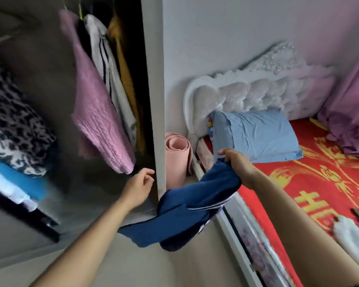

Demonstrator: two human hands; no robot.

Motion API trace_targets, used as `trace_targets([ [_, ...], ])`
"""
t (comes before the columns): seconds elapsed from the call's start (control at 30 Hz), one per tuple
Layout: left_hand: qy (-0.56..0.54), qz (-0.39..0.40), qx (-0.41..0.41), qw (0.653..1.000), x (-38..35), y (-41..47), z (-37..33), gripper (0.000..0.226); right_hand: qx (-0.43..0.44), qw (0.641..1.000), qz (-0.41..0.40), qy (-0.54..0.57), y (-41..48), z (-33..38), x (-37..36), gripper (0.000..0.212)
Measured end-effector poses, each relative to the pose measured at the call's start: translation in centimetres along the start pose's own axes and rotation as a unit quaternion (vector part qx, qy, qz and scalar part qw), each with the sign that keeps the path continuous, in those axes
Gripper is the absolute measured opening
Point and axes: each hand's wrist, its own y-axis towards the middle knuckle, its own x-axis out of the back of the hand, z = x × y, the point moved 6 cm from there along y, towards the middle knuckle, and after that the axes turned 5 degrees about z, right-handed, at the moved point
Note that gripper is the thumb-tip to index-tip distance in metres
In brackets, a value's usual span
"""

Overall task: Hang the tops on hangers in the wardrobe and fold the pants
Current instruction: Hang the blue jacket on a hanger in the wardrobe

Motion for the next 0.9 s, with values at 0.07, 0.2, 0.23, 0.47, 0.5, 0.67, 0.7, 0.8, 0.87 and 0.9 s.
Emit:
trace_targets([
  [0.07,-0.003,-0.020,-0.002,1.000,2.1,-0.2,1.6,0.032,0.018,0.997,0.061,-0.032,0.3,1.0,-3.4,0.025],
  [0.2,0.014,-0.051,-0.022,0.998,6.6,1.8,1.8,0.057,0.081,0.976,0.187,-0.072,1.0,5.7,-9.6,0.037],
  [0.23,0.026,-0.052,-0.025,0.998,7.3,2.5,1.7,0.064,0.099,0.967,0.223,-0.076,1.0,6.7,-11.0,0.040],
  [0.47,-0.129,0.149,-0.031,0.980,4.7,5.4,-1.2,0.084,0.185,0.889,0.363,-0.207,1.8,10.9,-17.0,0.064],
  [0.5,-0.167,0.189,-0.037,0.967,4.2,5.8,-1.5,0.070,0.190,0.889,0.361,-0.208,2.6,11.4,-17.3,0.066],
  [0.67,-0.204,-0.067,0.044,0.976,8.8,7.2,2.7,0.018,0.185,0.874,0.355,-0.277,9.2,11.7,-18.2,0.071],
  [0.7,-0.195,-0.146,0.065,0.968,10.9,7.0,3.8,0.022,0.185,0.857,0.367,-0.310,10.4,11.5,-19.1,0.072],
  [0.8,-0.093,-0.295,0.108,0.945,17.0,6.1,6.2,0.021,0.243,0.800,0.376,-0.399,13.2,11.5,-23.3,0.061],
  [0.87,-0.050,-0.326,0.129,0.935,19.9,5.6,7.2,0.014,0.287,0.791,0.373,-0.390,14.7,12.0,-26.5,0.052],
  [0.9,-0.050,-0.331,0.141,0.932,21.0,5.2,7.8,0.012,0.304,0.794,0.367,-0.379,15.2,12.2,-28.1,0.049],
])
